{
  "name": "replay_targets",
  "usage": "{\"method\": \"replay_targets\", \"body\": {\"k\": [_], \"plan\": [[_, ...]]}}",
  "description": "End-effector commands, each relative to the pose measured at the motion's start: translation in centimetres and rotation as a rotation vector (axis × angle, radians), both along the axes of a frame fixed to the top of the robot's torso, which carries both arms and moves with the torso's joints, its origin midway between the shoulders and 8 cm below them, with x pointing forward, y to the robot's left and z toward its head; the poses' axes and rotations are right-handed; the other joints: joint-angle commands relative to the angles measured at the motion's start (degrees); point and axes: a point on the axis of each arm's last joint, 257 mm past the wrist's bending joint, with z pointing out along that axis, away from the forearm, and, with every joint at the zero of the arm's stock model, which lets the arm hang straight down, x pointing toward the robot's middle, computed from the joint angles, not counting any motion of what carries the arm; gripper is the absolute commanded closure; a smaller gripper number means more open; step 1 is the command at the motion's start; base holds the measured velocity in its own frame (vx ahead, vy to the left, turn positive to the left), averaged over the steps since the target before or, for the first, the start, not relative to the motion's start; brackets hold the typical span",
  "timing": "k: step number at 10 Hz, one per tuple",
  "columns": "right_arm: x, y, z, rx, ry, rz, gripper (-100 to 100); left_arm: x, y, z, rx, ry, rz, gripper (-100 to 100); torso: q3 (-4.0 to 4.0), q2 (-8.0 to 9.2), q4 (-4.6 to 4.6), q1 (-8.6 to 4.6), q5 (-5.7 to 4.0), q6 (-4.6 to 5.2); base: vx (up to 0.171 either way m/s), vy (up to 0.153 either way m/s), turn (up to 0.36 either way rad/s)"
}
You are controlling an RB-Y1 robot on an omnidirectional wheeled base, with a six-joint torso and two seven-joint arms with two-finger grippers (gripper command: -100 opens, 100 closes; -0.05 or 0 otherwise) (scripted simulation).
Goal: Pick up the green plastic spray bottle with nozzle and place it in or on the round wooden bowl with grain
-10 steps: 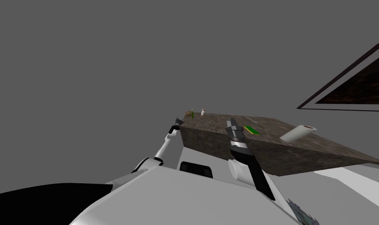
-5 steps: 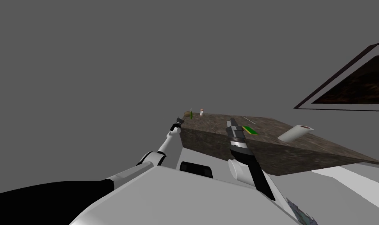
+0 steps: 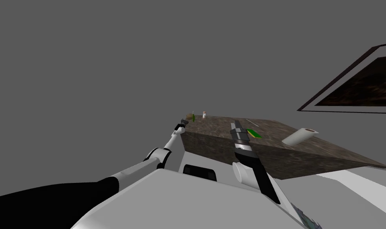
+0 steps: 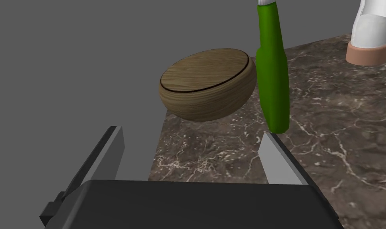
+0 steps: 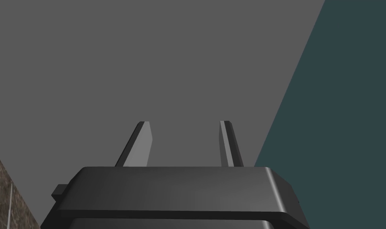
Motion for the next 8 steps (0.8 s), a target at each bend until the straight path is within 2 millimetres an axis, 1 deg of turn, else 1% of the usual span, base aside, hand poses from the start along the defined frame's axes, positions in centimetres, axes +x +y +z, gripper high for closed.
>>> {"method": "replay_targets", "body": {"k": [1,2,3,4,5,6,8], "plan": [[0.0,0.0,0.0,0.0,0.0,0.0,0,0.3,-0.2,-0.6,-0.023,0.022,0.0,-100,0.0,0.0,0.0,0.0,0.0,0.0,0.046,-0.022,-0.013],[0.0,0.0,0.0,0.0,0.0,0.0,0,1.0,-0.7,-0.8,-0.065,0.044,-0.002,-100,0.01,0.02,-0.01,0.05,0.01,-0.02,0.057,-0.021,-0.02],[0.0,0.0,0.0,0.0,0.0,0.0,0,1.6,-1.2,-0.3,-0.106,0.052,-0.006,-100,0.0,-0.01,0.0,0.05,0.01,-0.01,0.096,-0.045,-0.029],[0.0,0.0,0.0,0.0,0.0,0.0,0,1.6,-1.2,-0.9,-0.105,0.065,-0.005,-100,-0.07,-0.12,-0.02,-0.03,0.0,0.0,0.074,-0.034,-0.012],[0.0,0.0,0.0,0.0,0.0,0.0,0,2.2,-1.9,-0.6,-0.144,0.078,-0.01,-100,-0.06,-0.08,-0.03,0.01,0.0,-0.02,0.058,-0.02,-0.015],[0.0,0.0,0.0,0.0,0.0,0.0,0,2.1,-1.9,-1.0,-0.144,0.086,-0.009,-100,-0.03,-0.04,-0.02,0.04,0.01,-0.01,0.045,-0.015,-0.015],[0.0,0.0,0.0,0.0,0.0,0.0,0,3.0,-3.4,-0.7,-0.215,0.112,-0.021,-100,-0.01,-0.02,-0.01,0.06,0.01,-0.02,0.075,-0.029,-0.016]]}}
